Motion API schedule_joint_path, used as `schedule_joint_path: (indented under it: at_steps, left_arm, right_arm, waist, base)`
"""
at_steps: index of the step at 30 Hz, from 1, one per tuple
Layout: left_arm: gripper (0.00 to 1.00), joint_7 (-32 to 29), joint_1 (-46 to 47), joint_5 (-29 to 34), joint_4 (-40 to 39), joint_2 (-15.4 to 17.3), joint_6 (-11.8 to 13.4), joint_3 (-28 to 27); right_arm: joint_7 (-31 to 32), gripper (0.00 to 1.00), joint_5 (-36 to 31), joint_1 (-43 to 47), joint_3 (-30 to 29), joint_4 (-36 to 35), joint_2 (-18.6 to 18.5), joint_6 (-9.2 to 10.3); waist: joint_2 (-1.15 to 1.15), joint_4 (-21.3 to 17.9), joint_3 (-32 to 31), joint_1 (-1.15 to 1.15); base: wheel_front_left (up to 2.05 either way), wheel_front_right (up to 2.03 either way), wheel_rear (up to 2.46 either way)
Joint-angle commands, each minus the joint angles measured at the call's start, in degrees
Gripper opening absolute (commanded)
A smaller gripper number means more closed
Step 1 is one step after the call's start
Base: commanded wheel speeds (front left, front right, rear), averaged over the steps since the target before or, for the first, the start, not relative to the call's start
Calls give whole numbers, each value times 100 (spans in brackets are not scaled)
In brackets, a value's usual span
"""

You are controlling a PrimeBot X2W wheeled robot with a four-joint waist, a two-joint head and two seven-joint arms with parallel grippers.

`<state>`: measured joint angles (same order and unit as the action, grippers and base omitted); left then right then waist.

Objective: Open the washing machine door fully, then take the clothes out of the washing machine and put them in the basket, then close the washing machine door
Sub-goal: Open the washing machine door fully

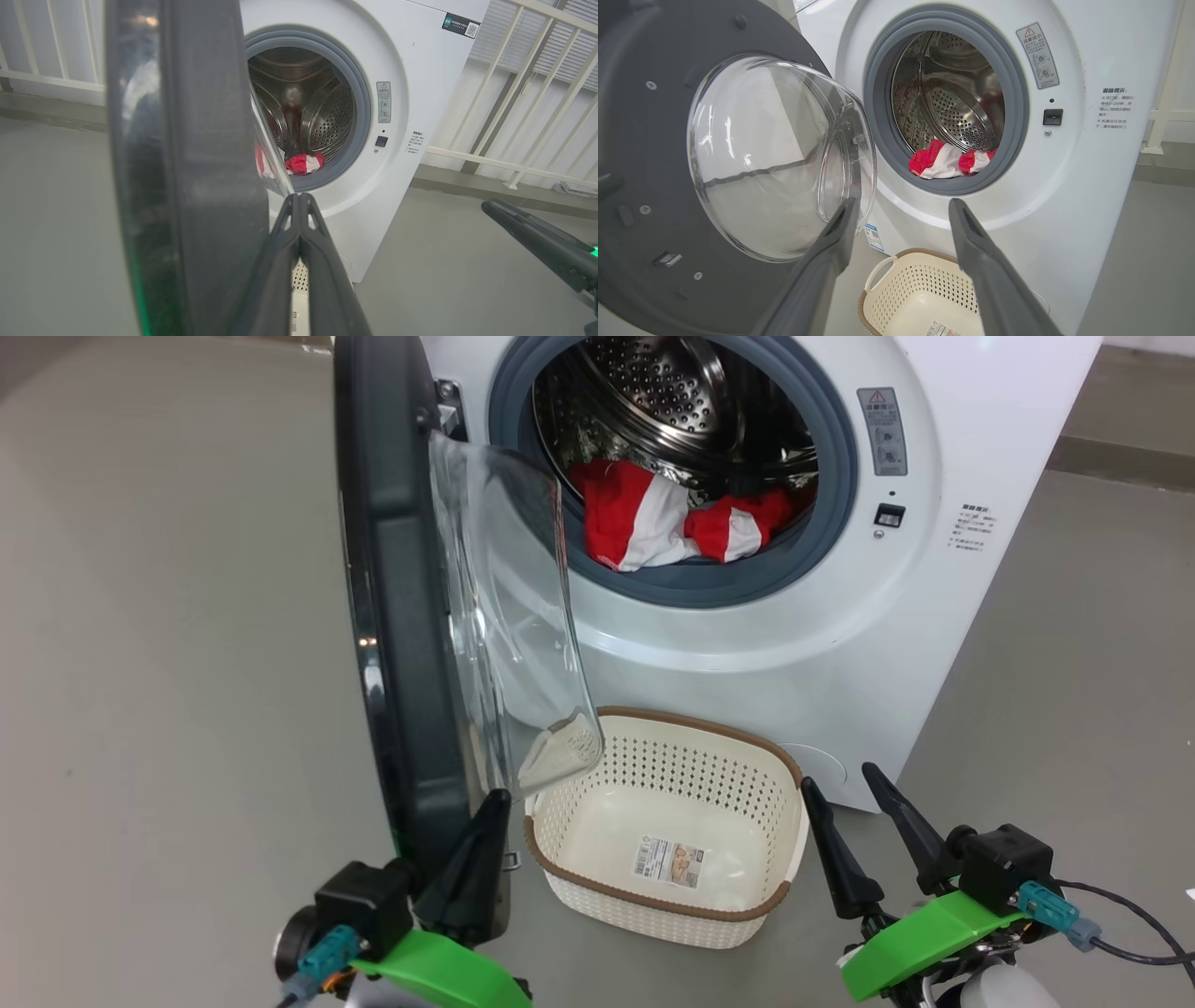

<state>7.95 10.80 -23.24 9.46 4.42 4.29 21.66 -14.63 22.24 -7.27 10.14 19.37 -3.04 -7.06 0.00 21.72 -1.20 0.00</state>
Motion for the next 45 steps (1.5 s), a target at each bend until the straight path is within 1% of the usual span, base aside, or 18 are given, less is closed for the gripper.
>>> schedule_joint_path:
  at_steps: [1, 17, 18, 23, 26, 32, 38, 45]
  left_arm:
    - [0, -14, 200, -57, -95, 163, 119, -354]
    - [0, -5, -19, -243, -294, 759, 643, -1241]
    - [0, -5, -19, -243, -294, 759, 643, -1241]
    - [0, 123, -121, -173, -304, 1002, 833, -1516]
    - [0, 197, -192, -210, -270, 1094, 921, -1698]
    - [0, 325, -255, -384, -143, 1280, 996, -2095]
    - [0, 385, -223, -500, 69, 1503, 909, -2319]
    - [0, 464, -79, -508, 303, 1761, 925, -2542]
  right_arm:
    - [-37, 100, 129, -73, 146, -125, 16, -43]
    - [-37, 100, 76, -120, 98, -103, 16, -43]
    - [-37, 100, 76, -120, 98, -103, 16, -43]
    - [-37, 100, 46, -136, 99, -101, 16, -43]
    - [-37, 100, 14, -154, 101, -98, 16, -43]
    - [-37, 100, 51, -147, 200, -107, 16, -43]
    - [-37, 100, 33, -138, 258, -128, 16, -43]
    - [-37, 100, -110, -245, 224, -120, 16, -43]
  waist:
    - [0, 15, 4, 0]
    - [0, 39, 75, 0]
    - [0, 39, 75, 0]
    - [0, 30, 103, 0]
    - [0, 25, 124, 0]
    - [0, 32, 171, 0]
    - [0, -26, 231, 0]
    - [0, -103, 457, 0]
  base:
    - [0, 0, 0]
    - [0, 0, 0]
    - [0, 0, 0]
    - [0, 0, 0]
    - [0, 0, 0]
    - [0, 0, 0]
    - [0, 0, 0]
    - [0, 0, 0]
